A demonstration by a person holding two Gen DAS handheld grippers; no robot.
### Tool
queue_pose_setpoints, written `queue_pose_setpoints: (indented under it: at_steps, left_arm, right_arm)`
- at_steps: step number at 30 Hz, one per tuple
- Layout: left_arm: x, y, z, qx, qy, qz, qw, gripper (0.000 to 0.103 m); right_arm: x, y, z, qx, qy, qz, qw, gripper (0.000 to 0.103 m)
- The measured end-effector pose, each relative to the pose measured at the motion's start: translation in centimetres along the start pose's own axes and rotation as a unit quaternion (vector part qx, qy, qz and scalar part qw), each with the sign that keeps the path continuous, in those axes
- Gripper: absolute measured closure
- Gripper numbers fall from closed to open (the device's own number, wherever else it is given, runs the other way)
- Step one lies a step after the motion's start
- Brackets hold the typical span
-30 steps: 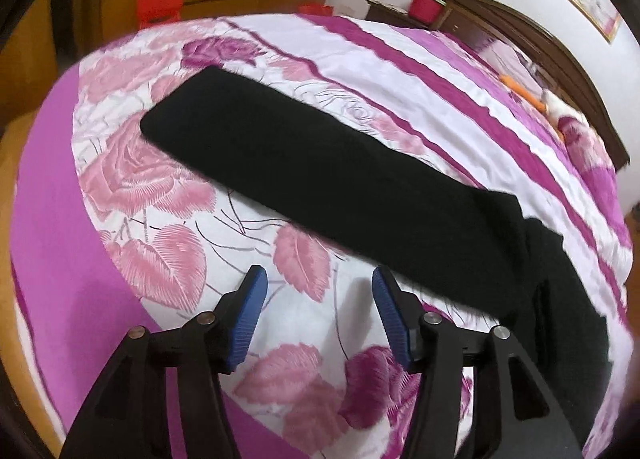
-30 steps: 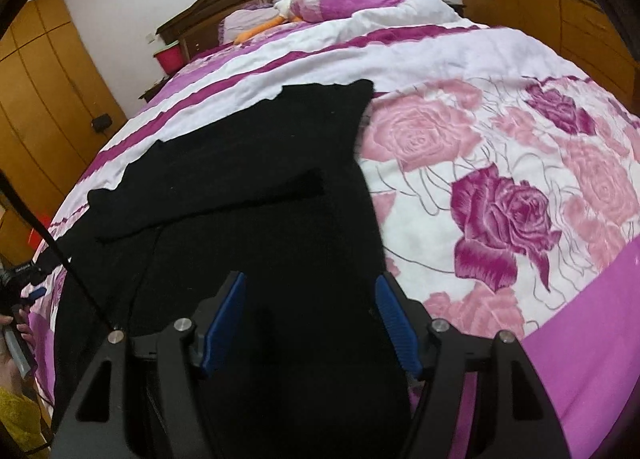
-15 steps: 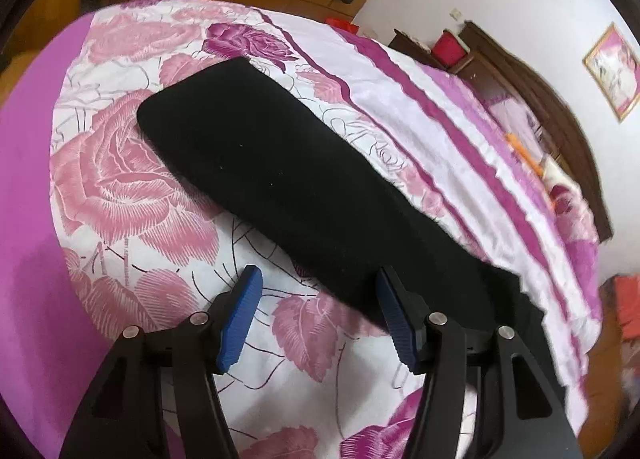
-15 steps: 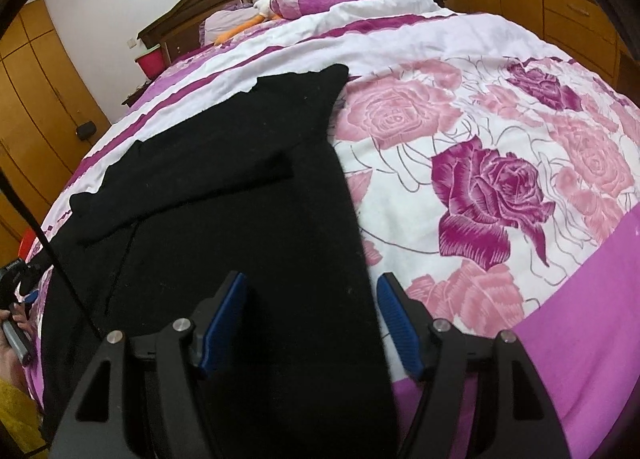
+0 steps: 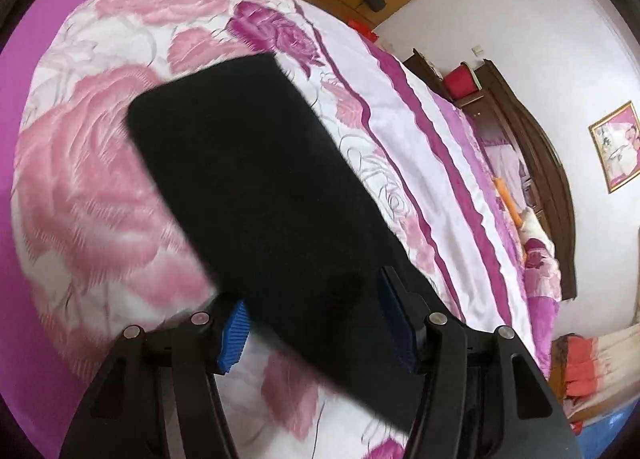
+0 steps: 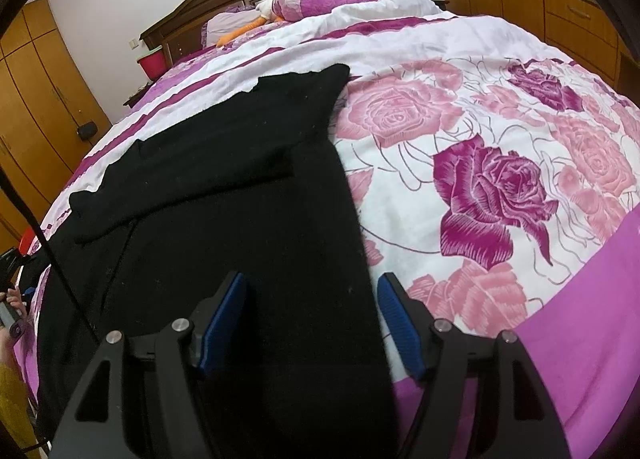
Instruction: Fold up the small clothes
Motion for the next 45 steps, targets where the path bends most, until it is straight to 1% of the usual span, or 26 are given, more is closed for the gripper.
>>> queue_pose_setpoints:
  at_steps: [1, 2, 4, 6, 8, 10, 13, 14, 15, 17, 19, 21, 27, 31, 32, 37, 38, 39, 40, 41, 43, 45]
  left_arm:
    - [0.0, -0.2, 0.1, -0.004, 0.001, 0.009, 0.9999, 0.052]
    - [-0.1, -0.5, 0.3, -0.011, 0.002, 0.022, 0.9997, 0.056]
    - [0.0, -0.8, 0.5, -0.021, 0.006, 0.05, 0.9985, 0.091]
    - [0.1, -0.9, 0.5, 0.003, 0.019, 0.059, 0.9981, 0.1]
    - [0.1, -1.2, -0.2, 0.022, 0.017, 0.064, 0.9975, 0.102]
    - [0.1, -2.4, -1.2, 0.039, 0.011, 0.087, 0.9954, 0.102]
    - [0.3, -5.4, -2.6, 0.075, 0.008, 0.137, 0.9876, 0.102]
    - [0.5, -6.7, -2.9, 0.086, 0.011, 0.157, 0.9838, 0.102]
    - [1.0, -8.3, -3.3, 0.102, 0.015, 0.182, 0.9779, 0.102]
    - [1.6, -10.5, -3.6, 0.122, 0.022, 0.209, 0.9699, 0.102]
    - [2.9, -13.2, -4.0, 0.152, 0.034, 0.236, 0.9593, 0.102]
    - [4.3, -15.3, -4.3, 0.173, 0.044, 0.251, 0.9514, 0.102]
    - [8.6, -20.4, -4.4, 0.222, 0.075, 0.273, 0.9329, 0.102]
    - [12.0, -23.1, -3.5, 0.237, 0.095, 0.299, 0.9195, 0.102]
    - [12.8, -23.6, -3.3, 0.238, 0.101, 0.303, 0.9173, 0.102]
    - [18.0, -25.1, -0.9, 0.249, 0.154, 0.314, 0.9033, 0.102]
    - [19.0, -25.2, -0.4, 0.249, 0.165, 0.318, 0.8996, 0.102]
    - [20.4, -25.5, 0.2, 0.249, 0.179, 0.327, 0.894, 0.102]
    - [21.2, -25.7, 0.5, 0.249, 0.186, 0.332, 0.8908, 0.102]
    - [22.5, -25.9, 1.1, 0.247, 0.198, 0.34, 0.8854, 0.102]
    - [24.4, -26.0, 2.0, 0.237, 0.215, 0.352, 0.8799, 0.102]
    - [26.1, -25.8, 3.1, 0.22, 0.23, 0.361, 0.8767, 0.102]
  right_arm:
    - [0.0, 0.0, 0.0, -0.001, 0.0, 0.0, 1.0, 0.031]
    - [0.0, 0.0, 0.1, -0.001, -0.001, 0.001, 1.0, 0.031]
    - [0.0, -0.1, 0.1, -0.004, -0.002, 0.002, 1.0, 0.031]
    - [0.0, -0.2, 0.2, -0.006, -0.003, 0.005, 1.0, 0.031]
    - [0.0, -0.3, 0.1, -0.009, -0.005, 0.008, 1.0, 0.031]
    - [0.0, -0.4, 0.1, -0.013, -0.006, 0.01, 1.0, 0.031]
    - [0.0, -0.4, 0.1, -0.014, -0.008, 0.012, 1.0, 0.031]
    - [0.0, -0.5, 0.1, -0.014, -0.008, 0.012, 1.0, 0.031]
    - [0.1, -0.5, 0.1, -0.013, -0.009, 0.011, 1.0, 0.031]
    - [0.1, -0.5, 0.1, -0.013, -0.011, 0.011, 1.0, 0.031]
    - [0.1, -0.5, 0.0, -0.015, -0.012, 0.013, 1.0, 0.031]
    - [0.2, -0.6, -0.1, -0.019, -0.013, 0.015, 1.0, 0.031]
    - [0.2, -0.8, -0.1, -0.028, -0.015, 0.022, 0.999, 0.031]
    - [0.3, -0.9, -0.1, -0.034, -0.017, 0.026, 0.999, 0.031]
    - [0.3, -1.0, 0.0, -0.036, -0.017, 0.028, 0.999, 0.031]
    - [0.3, -1.3, 0.0, -0.047, -0.019, 0.036, 0.998, 0.031]
    - [0.3, -1.4, 0.0, -0.048, -0.019, 0.037, 0.998, 0.031]
    - [0.3, -1.4, 0.1, -0.051, -0.019, 0.039, 0.998, 0.031]
    - [0.3, -1.5, 0.1, -0.052, -0.02, 0.039, 0.998, 0.031]
    - [0.3, -1.5, 0.1, -0.053, -0.02, 0.04, 0.998, 0.031]
    - [0.3, -1.5, 0.2, -0.055, -0.02, 0.04, 0.997, 0.031]
    - [0.4, -1.6, 0.3, -0.057, -0.02, 0.042, 0.997, 0.031]
Point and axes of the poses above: each gripper's, at about its wrist camera, not at the fingertips, and z roughly the way its jaws point, y to its left, x to its underside, the point moved 1 cm from there along z, roughly the way its jaws point, and after that the axes turned 13 degrees about x, right-handed, at the moved point
